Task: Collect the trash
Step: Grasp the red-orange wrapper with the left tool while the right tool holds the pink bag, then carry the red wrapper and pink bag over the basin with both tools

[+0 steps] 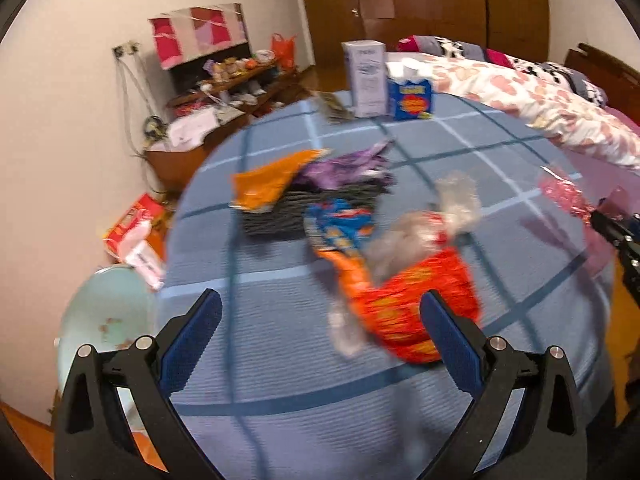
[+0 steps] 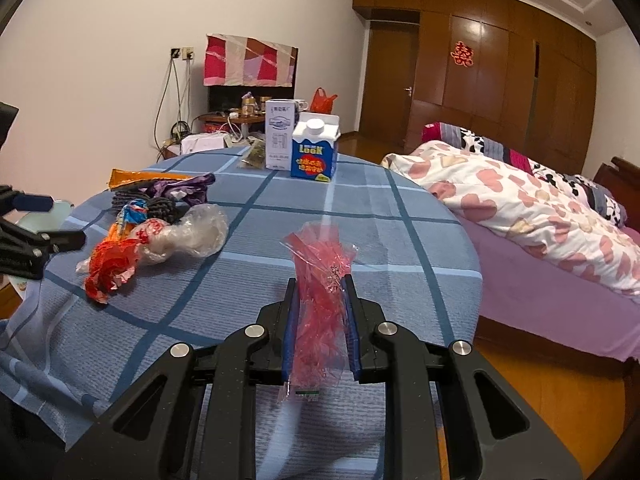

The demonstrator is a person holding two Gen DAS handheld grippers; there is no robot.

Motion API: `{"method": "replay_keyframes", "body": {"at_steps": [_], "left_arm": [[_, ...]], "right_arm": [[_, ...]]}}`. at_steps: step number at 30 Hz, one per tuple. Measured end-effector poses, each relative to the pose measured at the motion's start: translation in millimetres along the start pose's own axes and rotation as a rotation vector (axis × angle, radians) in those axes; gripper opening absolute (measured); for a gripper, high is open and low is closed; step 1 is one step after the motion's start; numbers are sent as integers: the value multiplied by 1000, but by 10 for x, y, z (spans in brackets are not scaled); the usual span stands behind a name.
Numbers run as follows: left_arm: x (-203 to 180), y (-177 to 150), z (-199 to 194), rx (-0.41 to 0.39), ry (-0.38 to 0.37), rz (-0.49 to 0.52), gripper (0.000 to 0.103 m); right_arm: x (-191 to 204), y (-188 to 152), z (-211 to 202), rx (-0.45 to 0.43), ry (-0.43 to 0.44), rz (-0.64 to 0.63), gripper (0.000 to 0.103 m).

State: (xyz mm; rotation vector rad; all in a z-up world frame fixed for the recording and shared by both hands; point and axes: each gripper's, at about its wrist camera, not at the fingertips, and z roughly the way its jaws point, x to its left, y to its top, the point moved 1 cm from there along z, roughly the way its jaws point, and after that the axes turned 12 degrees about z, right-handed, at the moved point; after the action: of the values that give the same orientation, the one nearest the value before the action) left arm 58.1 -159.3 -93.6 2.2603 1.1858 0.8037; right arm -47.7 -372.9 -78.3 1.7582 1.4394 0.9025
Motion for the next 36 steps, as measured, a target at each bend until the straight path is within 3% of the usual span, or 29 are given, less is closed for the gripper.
{"method": "replay_keyframes", "body": {"at_steps": [3,5,7,9,16,23,36], "left_arm": [[-198,13,93,6,-35,41,94],[-292,-9,159,27,-78,65,84],[-311,-48,206,43,-113,68,71],[-296,-77,196,35,-140,78,50],[-110,-97,-34,-3,-131,114,11],[217,-112,-380,-62,-77,124,10],[868,-326,-580,-117,52,66,6]], "right_arm": [[-2,-19,17,6,5,1,22],[20,-32,18,8,11,-4,22],[54,-38,10,7,19,-9,22],[89,-37,-1,5,27,-14,22],[195,-8,-49,-11,46,-31,22],[385,126,-119,-38,90,-47,22],[1069,452,9,-78,223,-102,22]]}}
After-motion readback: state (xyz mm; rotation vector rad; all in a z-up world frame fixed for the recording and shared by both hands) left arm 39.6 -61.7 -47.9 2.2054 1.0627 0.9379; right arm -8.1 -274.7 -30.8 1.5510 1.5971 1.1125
